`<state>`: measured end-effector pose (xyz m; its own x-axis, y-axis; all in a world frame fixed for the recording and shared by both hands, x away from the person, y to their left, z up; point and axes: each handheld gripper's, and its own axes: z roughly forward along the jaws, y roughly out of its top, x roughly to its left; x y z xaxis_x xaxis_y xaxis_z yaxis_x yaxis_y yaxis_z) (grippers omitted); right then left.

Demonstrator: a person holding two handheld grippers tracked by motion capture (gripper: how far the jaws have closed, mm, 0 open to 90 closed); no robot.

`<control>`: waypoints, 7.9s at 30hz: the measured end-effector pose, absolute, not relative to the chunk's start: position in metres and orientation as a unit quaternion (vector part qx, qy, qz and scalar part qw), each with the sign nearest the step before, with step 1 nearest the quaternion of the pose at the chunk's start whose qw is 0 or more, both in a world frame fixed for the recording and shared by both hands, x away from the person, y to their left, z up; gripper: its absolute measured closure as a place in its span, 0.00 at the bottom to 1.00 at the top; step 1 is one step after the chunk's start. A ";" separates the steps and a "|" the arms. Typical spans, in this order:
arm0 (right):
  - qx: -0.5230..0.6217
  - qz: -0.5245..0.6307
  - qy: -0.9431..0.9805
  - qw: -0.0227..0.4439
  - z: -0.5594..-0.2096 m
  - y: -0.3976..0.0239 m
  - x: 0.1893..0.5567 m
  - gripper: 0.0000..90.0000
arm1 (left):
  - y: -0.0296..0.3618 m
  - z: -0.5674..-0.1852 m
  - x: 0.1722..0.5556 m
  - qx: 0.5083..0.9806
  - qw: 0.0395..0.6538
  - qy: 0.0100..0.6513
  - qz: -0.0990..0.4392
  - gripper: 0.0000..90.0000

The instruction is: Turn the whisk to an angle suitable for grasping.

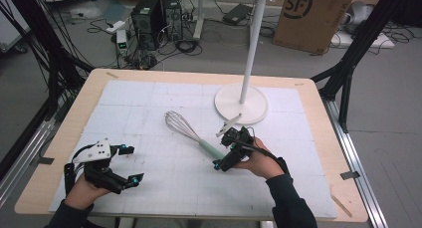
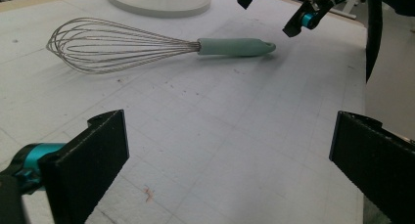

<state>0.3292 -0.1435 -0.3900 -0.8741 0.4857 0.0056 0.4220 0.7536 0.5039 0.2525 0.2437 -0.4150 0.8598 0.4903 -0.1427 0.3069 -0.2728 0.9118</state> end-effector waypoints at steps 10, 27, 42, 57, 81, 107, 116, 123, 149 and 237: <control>0.248 0.219 0.942 0.055 -0.398 -0.127 0.340 0.01 | 0.244 -0.415 0.252 0.793 0.548 0.251 0.083 0.02; 0.256 0.183 0.947 0.063 -0.404 -0.103 0.352 0.09 | 0.242 -0.416 0.252 0.798 0.543 0.250 0.083 0.02; 0.261 0.161 0.949 0.075 -0.408 -0.093 0.363 0.34 | 0.241 -0.416 0.252 0.798 0.543 0.249 0.082 0.02; 0.261 0.153 0.951 0.067 -0.413 -0.087 0.368 0.51 | 0.241 -0.416 0.253 0.799 0.541 0.250 0.082 0.02; 0.264 0.157 0.951 0.037 -0.417 -0.084 0.374 0.71 | 0.241 -0.417 0.252 0.800 0.539 0.251 0.082 0.02; 0.267 0.150 0.952 0.023 -0.414 -0.084 0.380 0.77 | 0.241 -0.416 0.252 0.801 0.539 0.248 0.081 0.02; 0.254 0.171 0.952 0.018 -0.407 -0.091 0.375 0.77 | 0.241 -0.416 0.251 0.801 0.540 0.246 0.080 0.02; 0.232 0.194 0.953 -0.003 -0.402 -0.089 0.368 0.77 | 0.241 -0.415 0.251 0.800 0.543 0.244 0.080 0.02; 0.122 0.235 0.963 -0.048 -0.396 -0.065 0.343 0.76 | 0.238 -0.410 0.244 0.796 0.561 0.216 0.070 0.02; 0.101 0.353 0.929 -0.038 -0.375 -0.119 0.321 0.11 | 0.236 -0.408 0.241 0.800 0.563 0.199 0.063 0.02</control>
